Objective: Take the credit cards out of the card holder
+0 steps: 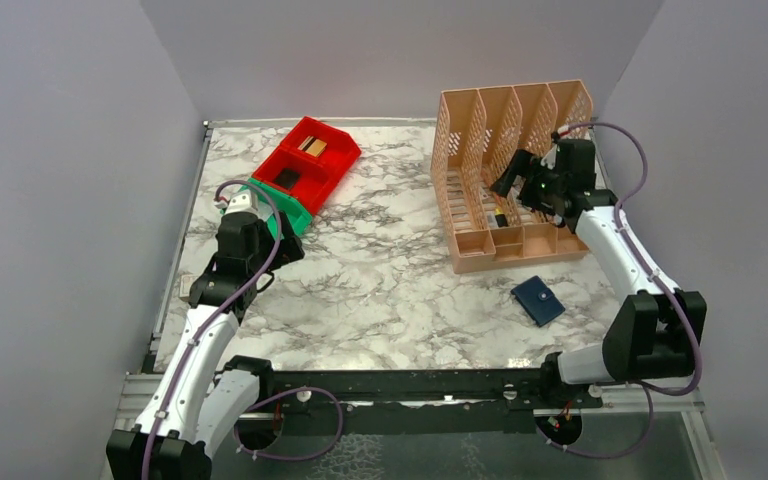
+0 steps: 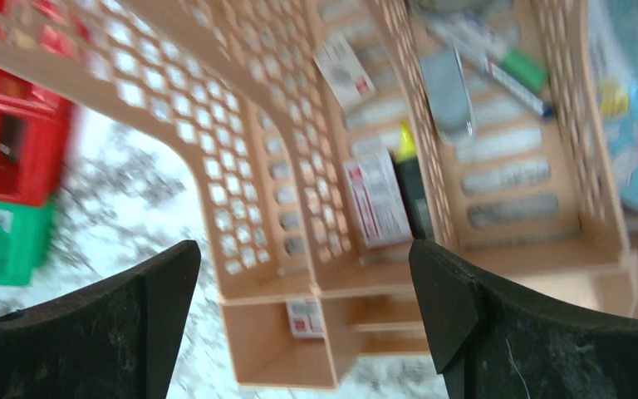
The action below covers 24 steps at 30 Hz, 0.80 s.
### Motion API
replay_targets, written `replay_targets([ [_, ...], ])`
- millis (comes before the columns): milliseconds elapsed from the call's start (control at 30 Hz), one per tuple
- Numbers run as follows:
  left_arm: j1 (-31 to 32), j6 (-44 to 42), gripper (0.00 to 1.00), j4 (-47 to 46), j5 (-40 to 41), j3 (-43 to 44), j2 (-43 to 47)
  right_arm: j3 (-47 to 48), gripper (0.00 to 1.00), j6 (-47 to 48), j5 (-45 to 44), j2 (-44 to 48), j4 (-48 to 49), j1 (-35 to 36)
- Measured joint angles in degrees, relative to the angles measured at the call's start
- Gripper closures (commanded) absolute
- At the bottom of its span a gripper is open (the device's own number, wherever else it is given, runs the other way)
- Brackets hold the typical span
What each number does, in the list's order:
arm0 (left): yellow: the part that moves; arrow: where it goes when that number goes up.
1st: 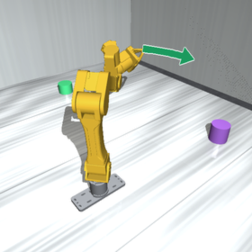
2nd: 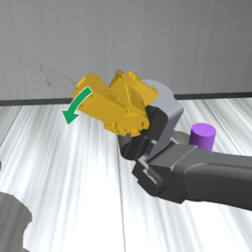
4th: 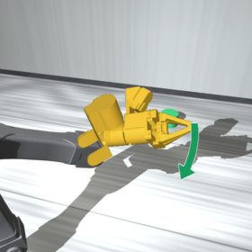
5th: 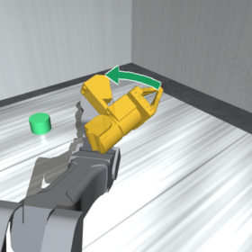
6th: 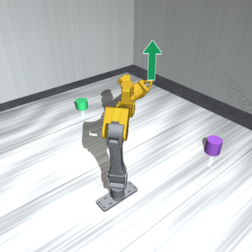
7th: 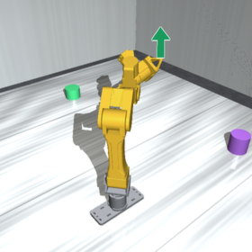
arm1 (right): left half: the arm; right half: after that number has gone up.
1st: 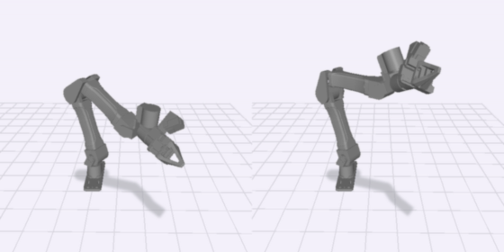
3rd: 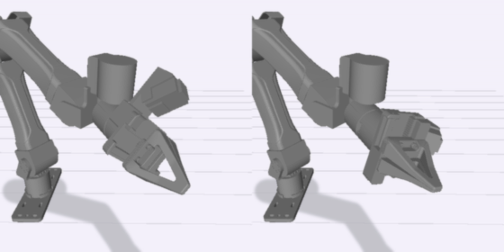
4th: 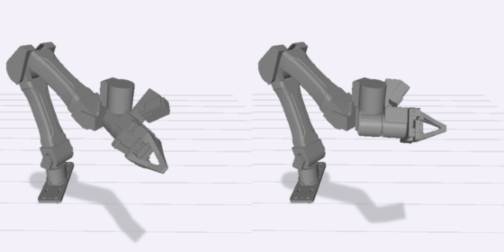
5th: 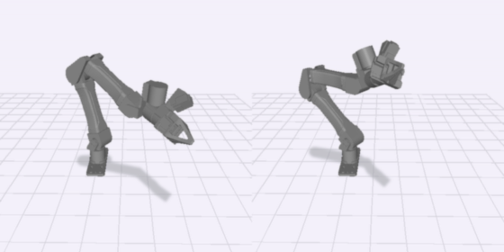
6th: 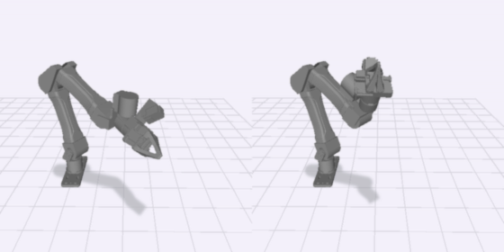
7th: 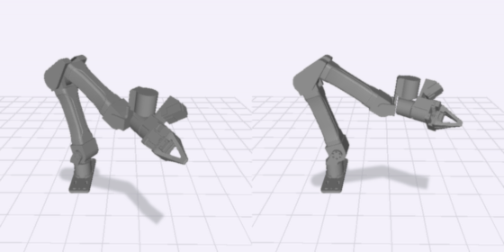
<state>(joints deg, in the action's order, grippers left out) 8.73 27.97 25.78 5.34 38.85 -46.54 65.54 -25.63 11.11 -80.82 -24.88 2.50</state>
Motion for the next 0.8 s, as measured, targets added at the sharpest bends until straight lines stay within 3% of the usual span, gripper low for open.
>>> replay_targets([
  [267, 0.00, 0.00, 0.01, 0.00, -0.15, 0.00, 0.13, -14.75, 0.01, -0.79, 3.67, 2.01, -1.38, 0.02],
  [567, 0.00, -0.02, 0.01, 0.02, -0.81, 0.00, -2.16, -8.02, 0.01, -4.20, 4.59, -7.63, 0.55, 0.13],
  [800, 0.00, -0.02, 0.01, 0.00, -0.79, 0.00, -2.19, -2.58, 0.01, -10.67, -1.27, -14.93, 6.21, 0.13],
])
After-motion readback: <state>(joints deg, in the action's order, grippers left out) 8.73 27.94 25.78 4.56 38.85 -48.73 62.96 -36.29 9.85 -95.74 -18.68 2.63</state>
